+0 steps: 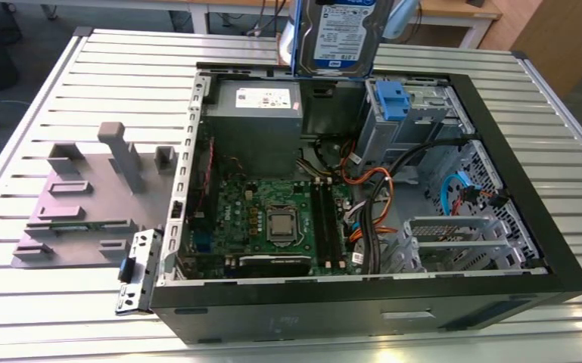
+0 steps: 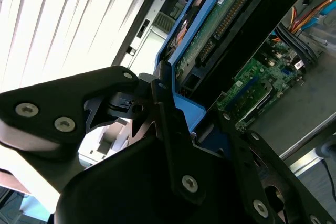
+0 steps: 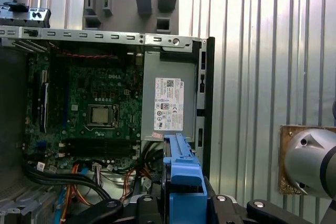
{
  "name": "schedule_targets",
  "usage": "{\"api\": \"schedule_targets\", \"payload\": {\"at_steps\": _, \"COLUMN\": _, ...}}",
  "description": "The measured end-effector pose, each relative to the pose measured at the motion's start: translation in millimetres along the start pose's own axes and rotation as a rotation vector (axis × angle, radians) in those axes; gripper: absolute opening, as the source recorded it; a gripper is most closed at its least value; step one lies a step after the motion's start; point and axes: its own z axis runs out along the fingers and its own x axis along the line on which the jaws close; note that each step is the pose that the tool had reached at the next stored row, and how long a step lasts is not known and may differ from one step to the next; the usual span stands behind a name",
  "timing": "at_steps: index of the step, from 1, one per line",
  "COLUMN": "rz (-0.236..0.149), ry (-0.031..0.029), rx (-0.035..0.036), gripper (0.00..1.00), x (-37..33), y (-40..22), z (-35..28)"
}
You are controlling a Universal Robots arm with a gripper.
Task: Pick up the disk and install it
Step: 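Pick up the disk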
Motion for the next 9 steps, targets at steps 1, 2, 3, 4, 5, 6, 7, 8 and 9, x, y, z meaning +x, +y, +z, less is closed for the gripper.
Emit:
{"api": "schedule_targets", "payload": {"at_steps": 1, "rz": 0.000, "ry": 0.0000, "rx": 0.0000, "gripper": 0.37, "x": 0.0, "y": -0.3, "z": 0.0}}
{"api": "schedule_targets", "payload": {"at_steps": 2, "rz": 0.000, "ry": 0.0000, "rx": 0.0000, "gripper": 0.37, "x": 0.0, "y": -0.5, "z": 0.0}}
{"api": "schedule_targets", "payload": {"at_steps": 3, "rz": 0.000, "ry": 0.0000, "rx": 0.0000, "gripper": 0.37, "x": 0.0, "y": -0.8, "z": 0.0}}
{"api": "schedule_targets", "payload": {"at_steps": 4, "rz": 0.000, "ry": 0.0000, "rx": 0.0000, "gripper": 0.37, "x": 0.0, "y": -1.0, "z": 0.0}}
{"api": "schedule_targets", "payload": {"at_steps": 5, "rz": 0.000, "ry": 0.0000, "rx": 0.0000, "gripper": 0.37, "x": 0.0, "y": -1.3, "z": 0.0}}
{"api": "schedule_targets", "payload": {"at_steps": 6, "rz": 0.000, "ry": 0.0000, "rx": 0.0000, "gripper": 0.37, "x": 0.1, "y": -1.6, "z": 0.0}}
{"api": "schedule_targets", "payload": {"at_steps": 7, "rz": 0.000, "ry": 0.0000, "rx": 0.0000, "gripper": 0.37, "x": 0.1, "y": -1.9, "z": 0.0}}
{"api": "schedule_targets", "payload": {"at_steps": 8, "rz": 0.000, "ry": 0.0000, "rx": 0.0000, "gripper": 0.37, "x": 0.1, "y": -2.2, "z": 0.0}}
{"api": "schedule_targets", "payload": {"at_steps": 9, "rz": 0.000, "ry": 0.0000, "rx": 0.0000, "gripper": 0.37, "x": 0.1, "y": -2.5, "z": 0.0}}
